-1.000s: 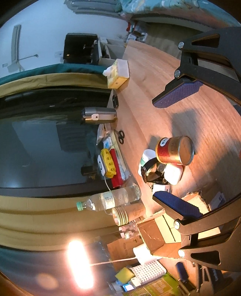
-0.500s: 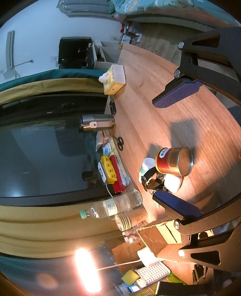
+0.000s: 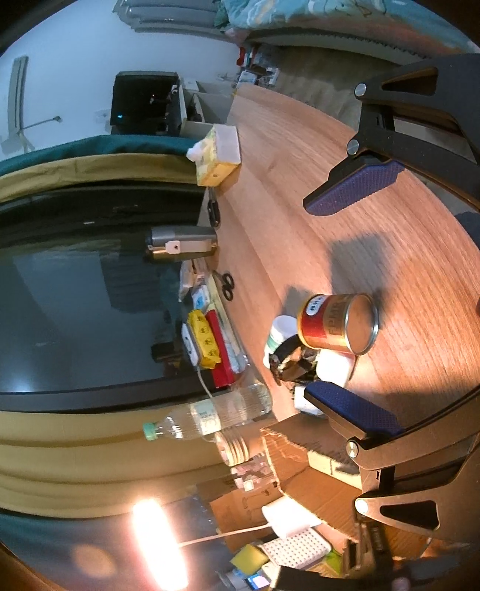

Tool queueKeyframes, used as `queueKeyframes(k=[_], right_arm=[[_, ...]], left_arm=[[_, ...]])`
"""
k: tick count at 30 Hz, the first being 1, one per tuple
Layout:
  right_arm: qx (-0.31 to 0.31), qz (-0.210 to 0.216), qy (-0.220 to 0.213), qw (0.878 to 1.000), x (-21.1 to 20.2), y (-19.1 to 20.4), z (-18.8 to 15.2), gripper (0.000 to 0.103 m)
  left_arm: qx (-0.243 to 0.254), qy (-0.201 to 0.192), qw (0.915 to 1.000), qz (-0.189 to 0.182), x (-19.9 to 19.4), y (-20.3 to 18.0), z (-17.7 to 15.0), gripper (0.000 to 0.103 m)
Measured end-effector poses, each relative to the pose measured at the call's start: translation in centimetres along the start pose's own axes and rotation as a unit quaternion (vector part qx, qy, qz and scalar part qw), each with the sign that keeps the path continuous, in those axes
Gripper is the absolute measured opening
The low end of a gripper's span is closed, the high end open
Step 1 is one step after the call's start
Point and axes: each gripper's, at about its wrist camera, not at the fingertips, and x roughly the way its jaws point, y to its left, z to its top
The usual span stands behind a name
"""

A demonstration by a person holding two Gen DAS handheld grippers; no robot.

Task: Organize rigid objects
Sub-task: 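Close the right tool around the red-and-gold tin can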

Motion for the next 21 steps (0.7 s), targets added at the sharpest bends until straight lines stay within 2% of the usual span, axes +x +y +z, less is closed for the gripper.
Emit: queueKeyframes(k=[4, 7, 10, 12, 16, 21], right_arm=[[-0.007, -0.012, 0.023, 1.0, 1.8, -0.1, -0.9, 0.093], [-0.002, -0.015, 0.038, 0.999, 3.1, -0.3, -1.4, 0.093], [-0.005, -0.007, 0.048, 0.999, 3.8, 0.1, -1.8, 0.093], [-0.011, -0.002, 0.054, 0.999, 4.1, 0.7, -2.0, 0.093], [-0.017, -0.005, 0.055, 0.998, 4.3, 1.3, -2.0, 0.093], [-0.024, -0.007, 0.053, 0.998, 5.0, 1.5, -1.7, 0.093]], left_arm=[[-0.019, 0.022, 0.9993, -0.022, 0.5, 0.3, -0.5, 0.017], [-0.031, 0.025, 0.9987, -0.033, -0.6, 0.7, -1.7, 0.024], [-0.021, 0.027, 0.9985, -0.042, -0.8, 0.1, -2.8, 0.024], [-0.005, 0.006, 0.9992, -0.038, -1.0, -0.4, -3.0, 0.024], [0.013, -0.01, 0.9992, -0.036, -0.4, -0.9, -2.0, 0.017], [0.012, -0.016, 0.9991, -0.037, 0.4, -0.8, -1.0, 0.015]])
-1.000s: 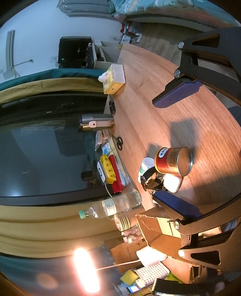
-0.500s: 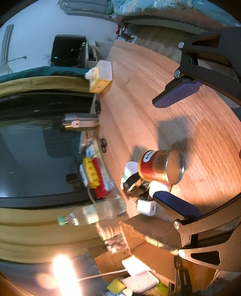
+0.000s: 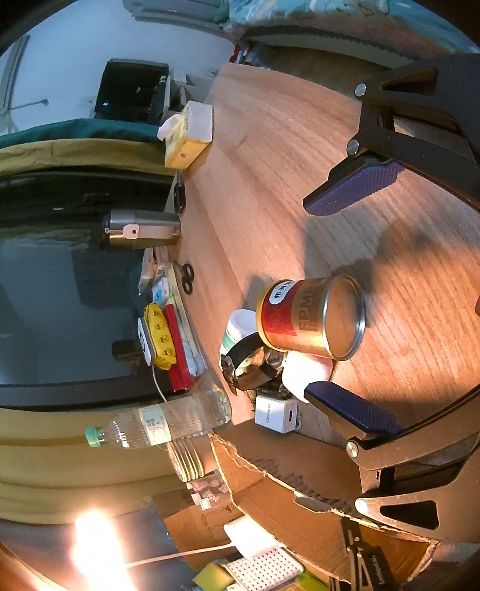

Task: Organize rigid objects
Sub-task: 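Close the right tool around the red-and-gold tin can, then lift the tin with the right tool and carry it into the box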

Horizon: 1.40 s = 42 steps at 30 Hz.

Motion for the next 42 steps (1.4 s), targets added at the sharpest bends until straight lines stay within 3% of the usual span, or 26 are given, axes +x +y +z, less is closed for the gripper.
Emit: queueKeyframes(k=[27, 29, 33, 42], right_arm=[[-0.024, 0.021, 0.055, 0.998, 4.2, 0.9, 1.6, 0.093], [-0.029, 0.016, 0.06, 0.998, 4.4, 1.1, 1.6, 0.085], [-0.038, 0.009, 0.073, 0.997, 4.9, 1.3, 1.3, 0.059], [-0.044, 0.013, 0.062, 0.997, 4.3, 1.4, 1.2, 0.058]], left_arm=[[-0.027, -0.043, 0.9987, 0.008, -0.2, 0.5, -0.5, 0.012], [-0.029, -0.043, 0.9987, 0.006, -0.2, 0.5, -0.5, 0.012], [-0.028, -0.043, 0.9987, 0.006, -0.1, 0.6, -0.6, 0.012], [-0.029, -0.043, 0.9987, 0.006, -0.1, 0.6, -0.5, 0.012]])
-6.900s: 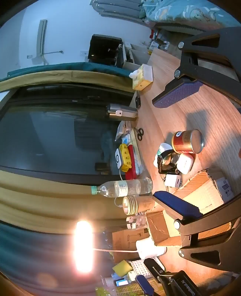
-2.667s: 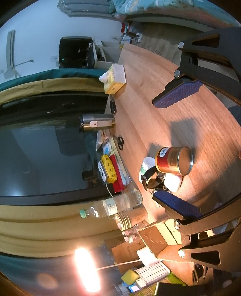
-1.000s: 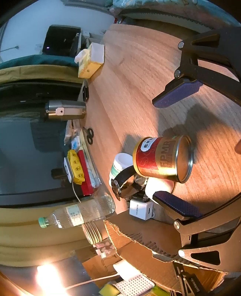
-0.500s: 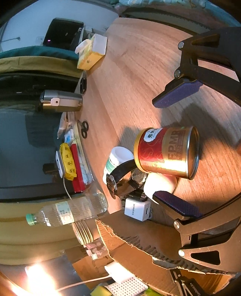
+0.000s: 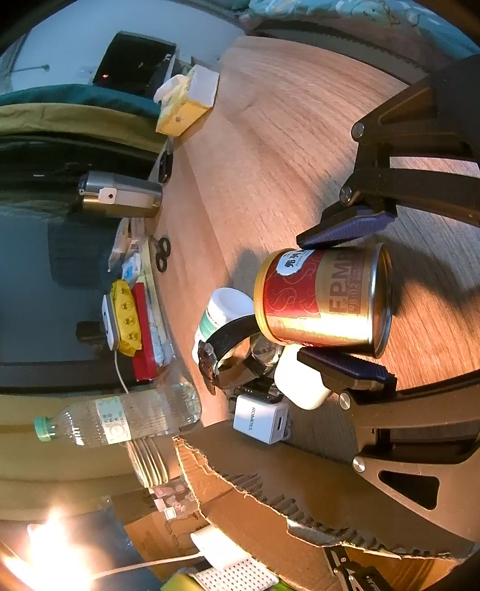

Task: Organize rigid objects
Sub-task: 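Lift the tin with the right tool and carry it into the box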

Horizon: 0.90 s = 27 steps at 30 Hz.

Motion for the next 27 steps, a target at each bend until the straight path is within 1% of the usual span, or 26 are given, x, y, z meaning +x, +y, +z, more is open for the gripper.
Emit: queueKeyframes(k=[7, 15, 21, 25, 27], right_arm=[[0.003, 0.007, -0.011, 1.0, -1.3, 0.2, 0.0, 0.057], [-0.013, 0.03, -0.049, 0.998, -5.2, 1.7, 0.9, 0.057], [-0.028, 0.066, -0.076, 0.995, -8.0, 3.4, 1.4, 0.057], [-0.04, 0.103, -0.094, 0.989, -10.0, 4.8, 1.5, 0.058], [-0.048, 0.114, -0.102, 0.987, -10.7, 5.5, 1.5, 0.058]], left_arm=[[0.0, 0.0, 1.0, 0.0, 0.0, 0.0, 0.0, 0.012], [0.0, 0.0, 1.0, 0.001, 0.0, 0.0, 0.0, 0.012], [0.0, 0.0, 1.0, 0.001, 0.0, 0.0, 0.0, 0.012], [0.0, 0.0, 1.0, 0.001, 0.0, 0.0, 0.0, 0.012], [0.0, 0.0, 1.0, 0.001, 0.0, -0.1, 0.0, 0.012]])
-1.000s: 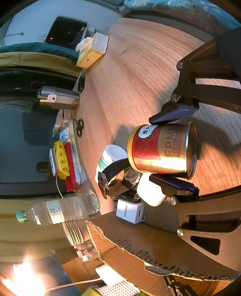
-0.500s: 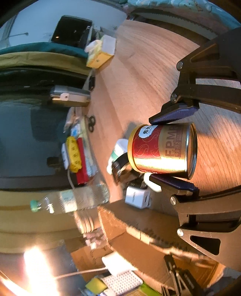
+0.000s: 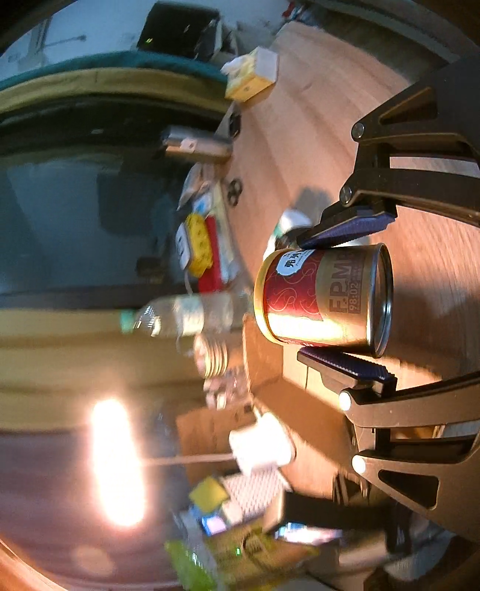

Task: Organize rigid objects
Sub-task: 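Lift the tin with the right tool and carry it into the box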

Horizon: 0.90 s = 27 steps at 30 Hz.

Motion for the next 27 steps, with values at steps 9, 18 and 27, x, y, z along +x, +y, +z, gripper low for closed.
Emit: queueKeyframes(k=[9, 18, 27], right_arm=[[-0.024, 0.046, 0.008, 0.999, 0.1, 3.3, -0.6, 0.058], [-0.048, 0.064, 0.034, 0.996, 1.5, 5.6, -1.8, 0.058], [-0.05, 0.072, 0.068, 0.994, 3.1, 5.9, -3.0, 0.058]], left_arm=[[-0.001, 0.0, 1.0, -0.001, 0.0, 0.0, 0.0, 0.013], [-0.001, 0.0, 1.0, -0.001, 0.0, 0.1, 0.0, 0.014], [-0.001, 0.0, 1.0, 0.0, 0.0, 0.0, 0.0, 0.014]])
